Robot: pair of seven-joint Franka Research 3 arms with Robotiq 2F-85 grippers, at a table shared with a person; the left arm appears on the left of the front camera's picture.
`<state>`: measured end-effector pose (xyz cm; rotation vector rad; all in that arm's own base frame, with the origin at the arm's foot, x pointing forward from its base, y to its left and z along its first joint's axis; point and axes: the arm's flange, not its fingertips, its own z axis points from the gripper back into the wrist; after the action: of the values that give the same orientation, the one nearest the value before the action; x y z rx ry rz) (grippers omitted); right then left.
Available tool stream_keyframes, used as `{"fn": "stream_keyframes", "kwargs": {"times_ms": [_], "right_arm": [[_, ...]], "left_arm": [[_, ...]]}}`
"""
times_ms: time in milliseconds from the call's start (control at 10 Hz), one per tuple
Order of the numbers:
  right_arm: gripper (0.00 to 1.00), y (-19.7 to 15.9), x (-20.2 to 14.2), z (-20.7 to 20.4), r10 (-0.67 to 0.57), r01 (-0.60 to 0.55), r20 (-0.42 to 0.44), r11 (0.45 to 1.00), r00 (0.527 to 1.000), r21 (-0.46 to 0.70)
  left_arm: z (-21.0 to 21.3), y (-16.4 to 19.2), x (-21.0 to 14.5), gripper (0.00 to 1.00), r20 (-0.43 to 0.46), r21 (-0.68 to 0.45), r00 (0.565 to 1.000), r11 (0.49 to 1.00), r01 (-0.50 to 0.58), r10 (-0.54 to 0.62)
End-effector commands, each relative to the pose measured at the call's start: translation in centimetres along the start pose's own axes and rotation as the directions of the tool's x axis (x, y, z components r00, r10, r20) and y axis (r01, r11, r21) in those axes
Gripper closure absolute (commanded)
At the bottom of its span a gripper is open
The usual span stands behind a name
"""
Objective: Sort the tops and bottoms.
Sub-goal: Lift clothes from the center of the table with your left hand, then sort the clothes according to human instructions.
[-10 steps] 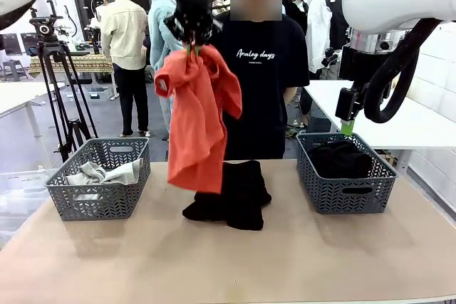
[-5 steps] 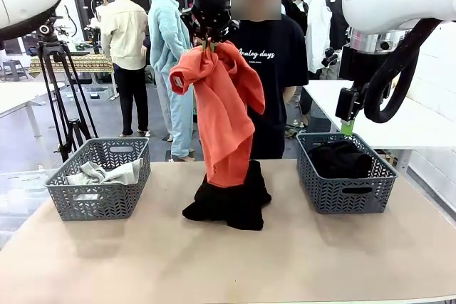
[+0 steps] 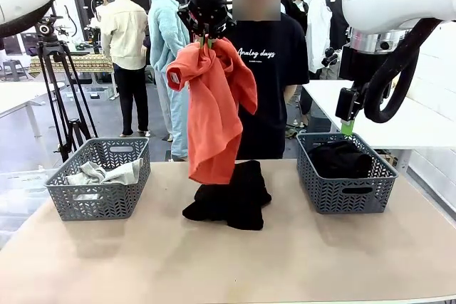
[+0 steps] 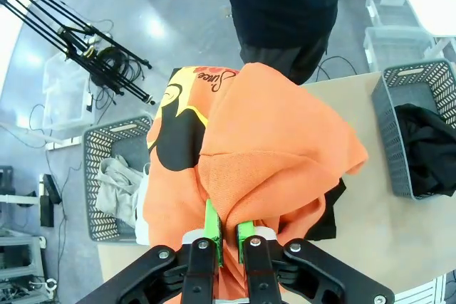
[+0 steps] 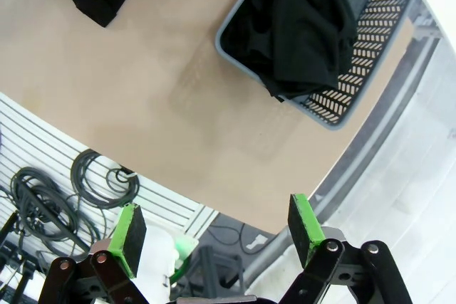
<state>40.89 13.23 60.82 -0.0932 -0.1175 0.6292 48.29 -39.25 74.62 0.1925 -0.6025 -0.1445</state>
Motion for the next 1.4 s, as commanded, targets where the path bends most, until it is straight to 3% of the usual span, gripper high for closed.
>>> {"fn": "stream_keyframes", "kwargs": {"times_ms": [0,1300], "right_arm": [[0.00,0.00,0.18,0.10,-0.015,0.014,-0.015,1.000,1.000,-0.017],[0.00,0.00,0.18,0.10,-0.015,0.014,-0.015,1.000,1.000,-0.017]], "left_arm": [[0.43,0.50,-0.06,1.00,0.005,0.002,1.000,1.000,-0.007,0.007],[0.43,0.50,-0.06,1.00,0.005,0.002,1.000,1.000,-0.007,0.007]]}}
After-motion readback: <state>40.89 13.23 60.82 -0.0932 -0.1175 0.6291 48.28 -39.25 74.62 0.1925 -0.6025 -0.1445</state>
